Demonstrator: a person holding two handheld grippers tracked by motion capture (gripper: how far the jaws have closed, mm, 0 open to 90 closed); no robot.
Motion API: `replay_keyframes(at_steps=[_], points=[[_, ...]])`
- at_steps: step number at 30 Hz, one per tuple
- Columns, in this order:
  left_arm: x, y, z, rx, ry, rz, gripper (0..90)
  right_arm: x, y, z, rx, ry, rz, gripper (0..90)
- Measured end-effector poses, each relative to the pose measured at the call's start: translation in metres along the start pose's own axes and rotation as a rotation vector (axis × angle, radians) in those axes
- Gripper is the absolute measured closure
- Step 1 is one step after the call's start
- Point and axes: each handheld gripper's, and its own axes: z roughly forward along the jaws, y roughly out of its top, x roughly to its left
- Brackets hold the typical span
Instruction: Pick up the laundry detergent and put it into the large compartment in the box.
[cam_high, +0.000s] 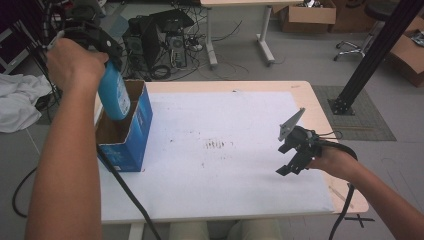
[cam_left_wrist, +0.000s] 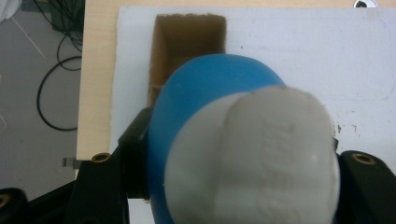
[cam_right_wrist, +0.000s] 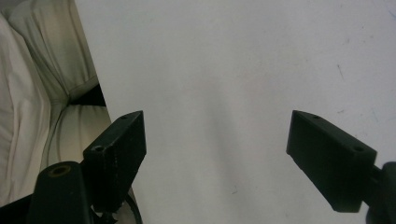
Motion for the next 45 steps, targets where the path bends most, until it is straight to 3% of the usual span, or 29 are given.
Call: replay_keyframes(at_steps=[7, 11, 18, 25, 33, 45], points=[[0.014, -0.009, 0.018, -0.012, 0.011, -0.003, 37.9, -0.001, 0.003, 0.000, 0.000, -0.003, 0.002, 19.9], [0.018, -0.015, 0.034, -0.012, -0.002, 0.023, 37.9, 0.000, 0.004, 0.001, 0.004, -0.001, 0.000, 19.9], [0.023, -0.025, 0.065, 0.024, -0.005, 0.029, 37.9, 0.001, 0.004, 0.001, 0.007, -0.004, 0.005, 19.9], [0.030, -0.035, 0.087, 0.029, -0.008, 0.043, 38.0, 0.001, 0.001, 0.001, 0.004, -0.005, 0.013, 19.9], [0.026, -0.045, 0.117, 0.046, 0.007, 0.089, 37.9, 0.001, 0.002, 0.004, 0.007, 0.000, 0.011, 20.0], [0.022, -0.053, 0.149, 0.049, 0.006, 0.110, 38.0, 0.000, -0.005, 0.006, 0.010, -0.001, 0.034, 19.9]])
